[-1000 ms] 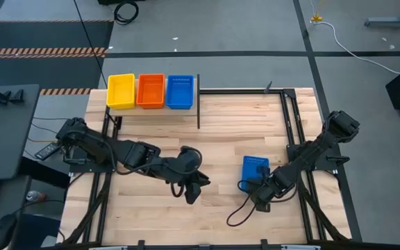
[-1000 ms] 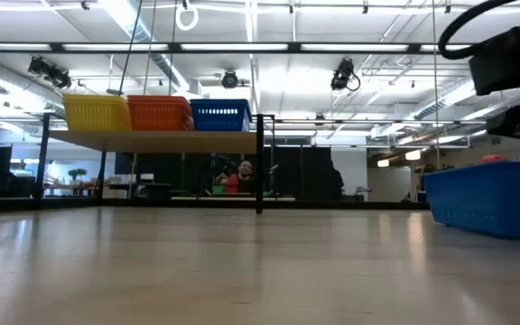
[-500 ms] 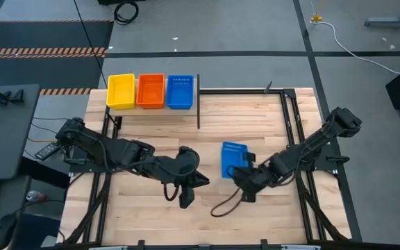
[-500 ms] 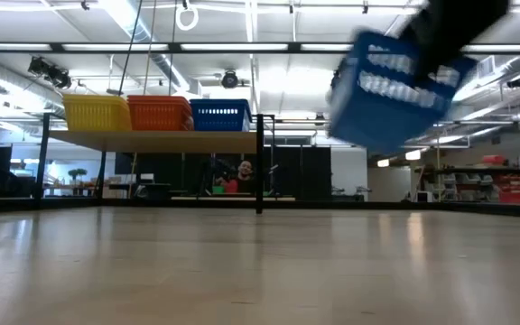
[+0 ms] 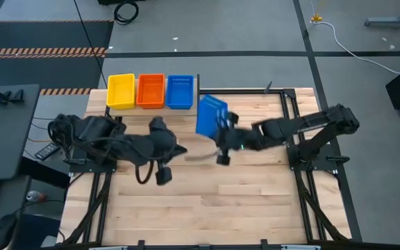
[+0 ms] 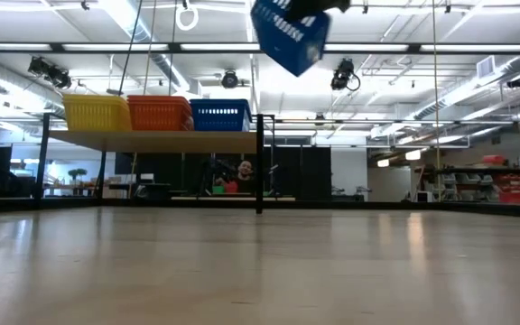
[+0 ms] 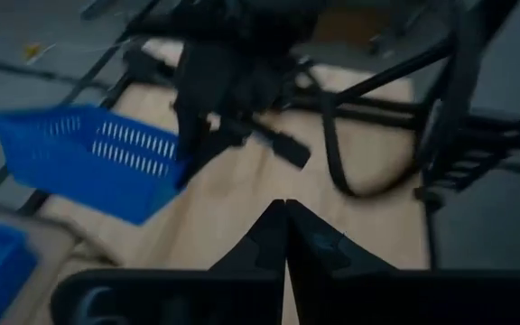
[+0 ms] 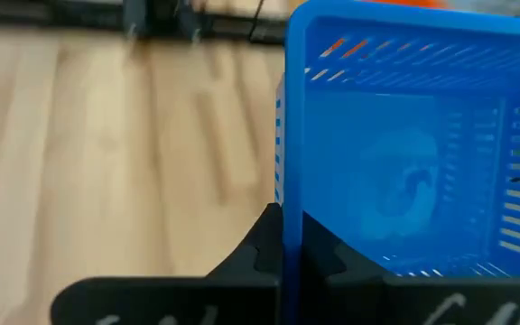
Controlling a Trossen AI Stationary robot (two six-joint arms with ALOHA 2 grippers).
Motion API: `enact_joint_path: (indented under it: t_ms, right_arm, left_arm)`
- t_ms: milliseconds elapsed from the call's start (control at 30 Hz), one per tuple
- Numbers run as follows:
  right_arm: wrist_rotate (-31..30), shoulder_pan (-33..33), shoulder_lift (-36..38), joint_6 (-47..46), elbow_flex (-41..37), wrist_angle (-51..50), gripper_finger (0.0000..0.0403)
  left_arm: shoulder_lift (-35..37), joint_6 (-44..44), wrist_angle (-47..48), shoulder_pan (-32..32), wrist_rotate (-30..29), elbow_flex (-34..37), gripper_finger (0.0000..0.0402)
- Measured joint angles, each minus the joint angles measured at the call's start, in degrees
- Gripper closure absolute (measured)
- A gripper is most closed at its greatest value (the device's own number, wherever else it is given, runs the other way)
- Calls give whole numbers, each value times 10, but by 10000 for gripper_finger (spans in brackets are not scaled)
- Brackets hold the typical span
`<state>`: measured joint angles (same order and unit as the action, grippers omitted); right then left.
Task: Stack baskets on shelf by color
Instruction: Stack the blue bin on top of the blue bin on the shelf
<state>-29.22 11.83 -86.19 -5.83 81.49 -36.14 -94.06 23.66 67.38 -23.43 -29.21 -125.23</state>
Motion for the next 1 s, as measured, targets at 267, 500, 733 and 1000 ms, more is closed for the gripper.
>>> enact_joint_path:
  t_ms: [267, 500, 733, 1000]
  right_arm:
    - [83, -105, 0, 83, 1, 125, 396]
    - [175, -199, -2, 142, 1, 155, 396]
    - [269, -261, -34, 161, 2, 253, 396]
    - [279, -267, -81, 187, 1, 286, 395]
  left_arm:
    - [23, -16, 63, 31, 0, -12, 393]
    - [45, -25, 77, 82, 0, -12, 394]
    - [42, -15, 53, 102, 6, -10, 389]
    - [40, -15, 57, 101, 10, -3, 395]
